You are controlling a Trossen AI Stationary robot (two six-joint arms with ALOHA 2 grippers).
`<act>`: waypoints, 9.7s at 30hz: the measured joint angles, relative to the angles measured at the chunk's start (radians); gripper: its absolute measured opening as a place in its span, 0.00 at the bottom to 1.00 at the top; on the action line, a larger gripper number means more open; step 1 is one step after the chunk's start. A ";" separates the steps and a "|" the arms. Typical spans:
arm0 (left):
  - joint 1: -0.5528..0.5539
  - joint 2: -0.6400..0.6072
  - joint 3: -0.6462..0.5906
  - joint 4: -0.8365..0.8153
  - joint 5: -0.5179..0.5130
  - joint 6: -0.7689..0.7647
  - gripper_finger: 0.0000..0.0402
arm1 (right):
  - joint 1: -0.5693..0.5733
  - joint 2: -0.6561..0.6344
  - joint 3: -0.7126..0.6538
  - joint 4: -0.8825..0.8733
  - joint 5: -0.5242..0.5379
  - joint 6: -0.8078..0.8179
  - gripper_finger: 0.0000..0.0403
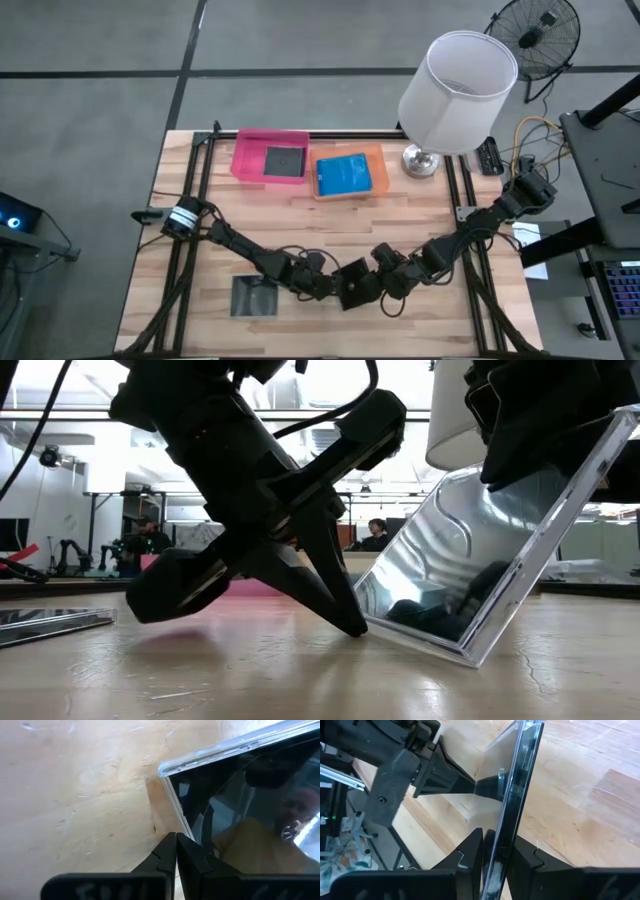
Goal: Pick & place jewel cases by type
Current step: Put the right black CD case into the pink bin
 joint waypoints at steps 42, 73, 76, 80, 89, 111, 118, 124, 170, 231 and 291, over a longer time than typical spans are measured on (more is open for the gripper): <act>-0.008 -0.091 -0.005 -0.117 0.190 0.460 0.30 | -0.054 -0.053 0.000 -0.065 0.002 -0.076 0.08; -0.014 -0.296 -0.015 -0.328 0.109 0.787 0.30 | -0.317 -0.354 0.012 -0.069 0.005 -0.474 0.06; -0.014 -0.345 -0.033 -0.330 0.042 0.824 0.30 | -0.335 -0.382 0.050 -0.066 0.006 -0.561 0.06; -0.012 -0.428 -0.074 -0.329 -0.022 0.838 0.30 | -0.346 -0.393 0.128 -0.067 0.019 -0.716 0.06; -0.010 -0.650 -0.168 -0.273 -0.223 0.860 0.30 | -0.353 -0.382 0.351 -0.088 0.057 -1.020 0.06; -0.006 -0.817 -0.229 -0.182 -0.343 0.863 0.30 | -0.347 -0.375 0.578 -0.102 -0.123 -1.649 0.06; -0.005 -0.817 -0.229 -0.182 -0.351 0.864 0.30 | -0.341 -0.375 0.578 -0.102 -0.342 -1.797 0.06; -0.005 -0.815 -0.262 -0.179 -0.360 0.836 0.30 | -0.306 -0.375 0.578 -0.100 -0.378 -1.896 0.06; 0.008 -0.830 -0.312 -0.099 -0.385 0.833 0.30 | -0.011 -0.356 0.577 0.365 -1.127 -1.712 0.06; 0.027 -0.830 -0.312 0.057 -0.437 0.876 0.30 | -0.347 -0.017 0.840 0.484 1.057 -2.459 0.06; 0.037 -1.322 -0.391 -0.295 -0.484 1.419 0.47 | -0.208 0.123 0.839 -0.298 0.280 -1.421 0.06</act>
